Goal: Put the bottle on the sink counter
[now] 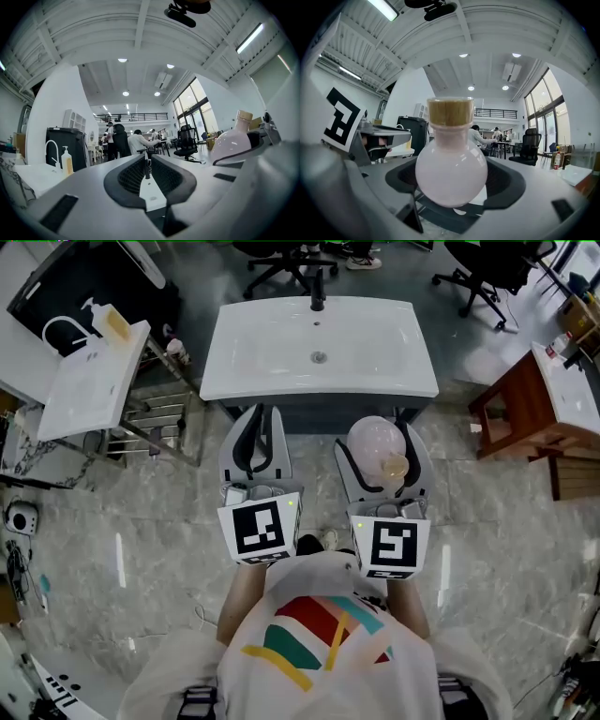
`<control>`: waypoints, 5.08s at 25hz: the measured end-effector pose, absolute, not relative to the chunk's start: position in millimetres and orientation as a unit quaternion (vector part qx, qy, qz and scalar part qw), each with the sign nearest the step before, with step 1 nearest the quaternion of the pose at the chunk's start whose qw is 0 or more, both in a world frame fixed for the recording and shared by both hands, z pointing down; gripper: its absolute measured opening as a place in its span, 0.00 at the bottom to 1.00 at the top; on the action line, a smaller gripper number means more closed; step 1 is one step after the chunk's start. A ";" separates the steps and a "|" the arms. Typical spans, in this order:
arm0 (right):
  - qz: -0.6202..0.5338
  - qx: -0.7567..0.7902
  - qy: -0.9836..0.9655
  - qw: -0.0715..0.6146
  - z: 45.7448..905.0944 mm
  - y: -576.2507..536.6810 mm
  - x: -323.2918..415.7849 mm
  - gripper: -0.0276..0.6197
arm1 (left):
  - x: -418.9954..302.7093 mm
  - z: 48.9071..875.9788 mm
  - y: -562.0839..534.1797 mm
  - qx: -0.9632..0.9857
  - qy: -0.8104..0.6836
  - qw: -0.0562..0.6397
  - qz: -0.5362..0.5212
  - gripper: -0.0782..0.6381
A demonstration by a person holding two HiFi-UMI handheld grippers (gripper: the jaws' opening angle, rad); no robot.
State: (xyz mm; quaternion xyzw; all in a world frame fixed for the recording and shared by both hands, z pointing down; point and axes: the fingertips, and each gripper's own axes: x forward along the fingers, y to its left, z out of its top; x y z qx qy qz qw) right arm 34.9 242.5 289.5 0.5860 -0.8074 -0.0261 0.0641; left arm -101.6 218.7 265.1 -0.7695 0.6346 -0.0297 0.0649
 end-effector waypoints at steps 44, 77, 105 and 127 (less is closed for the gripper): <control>-0.040 0.585 -0.804 0.097 295.8 74.4 34.6 0.65 | -103.3 278.2 37.0 -0.780 0.625 0.034 -0.014 0.14; -0.004 0.588 -0.799 0.130 291.7 -180.3 -18.1 0.65 | -160.0 280.0 -206.5 -0.782 0.623 0.003 -0.010 0.14; 0.044 0.581 -0.784 0.211 364.2 -240.4 114.7 0.65 | -86.1 292.8 -217.3 -0.778 0.625 0.012 -0.056 0.16; 0.172 0.593 -0.744 0.257 492.4 -313.5 207.0 0.65 | -67.6 357.8 -246.5 -0.744 0.652 -0.028 -0.144 0.13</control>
